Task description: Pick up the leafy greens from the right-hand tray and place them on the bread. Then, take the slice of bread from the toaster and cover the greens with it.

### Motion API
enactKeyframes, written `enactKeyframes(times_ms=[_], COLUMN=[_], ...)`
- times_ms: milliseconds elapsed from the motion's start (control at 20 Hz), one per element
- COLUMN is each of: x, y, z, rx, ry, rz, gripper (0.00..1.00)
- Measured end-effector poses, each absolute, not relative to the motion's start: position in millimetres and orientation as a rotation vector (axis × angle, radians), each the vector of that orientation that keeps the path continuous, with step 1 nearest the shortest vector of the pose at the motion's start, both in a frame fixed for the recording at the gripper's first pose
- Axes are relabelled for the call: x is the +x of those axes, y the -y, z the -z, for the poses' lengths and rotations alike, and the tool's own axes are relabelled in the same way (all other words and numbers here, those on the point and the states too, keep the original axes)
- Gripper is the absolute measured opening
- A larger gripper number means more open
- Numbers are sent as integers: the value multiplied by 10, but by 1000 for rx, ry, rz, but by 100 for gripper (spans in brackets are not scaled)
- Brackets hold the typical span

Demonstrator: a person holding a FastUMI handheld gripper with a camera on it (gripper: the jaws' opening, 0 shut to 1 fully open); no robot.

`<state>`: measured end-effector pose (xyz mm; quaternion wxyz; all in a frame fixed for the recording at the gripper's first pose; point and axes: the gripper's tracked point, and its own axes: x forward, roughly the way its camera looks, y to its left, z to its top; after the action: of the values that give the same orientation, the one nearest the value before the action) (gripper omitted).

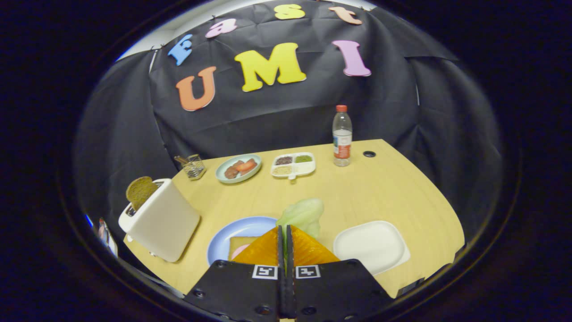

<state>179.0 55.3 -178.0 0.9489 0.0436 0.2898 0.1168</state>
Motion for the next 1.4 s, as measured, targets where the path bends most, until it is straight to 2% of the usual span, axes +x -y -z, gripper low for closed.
enactKeyframes(times_ms=[350, 550, 800, 1150, 1400], x=[1750, 1897, 2037, 1997, 1965], y=[-1650, -1598, -1217, -1201, -1183], z=[1932, 2493, 2747, 2875, 2811], rx=[123, 115, 113, 79, 0], ry=[-561, -652, -708, -718, -683], rz=[-403, -349, -254, -279, -255], gripper=[0, 0, 0, 3, 26])
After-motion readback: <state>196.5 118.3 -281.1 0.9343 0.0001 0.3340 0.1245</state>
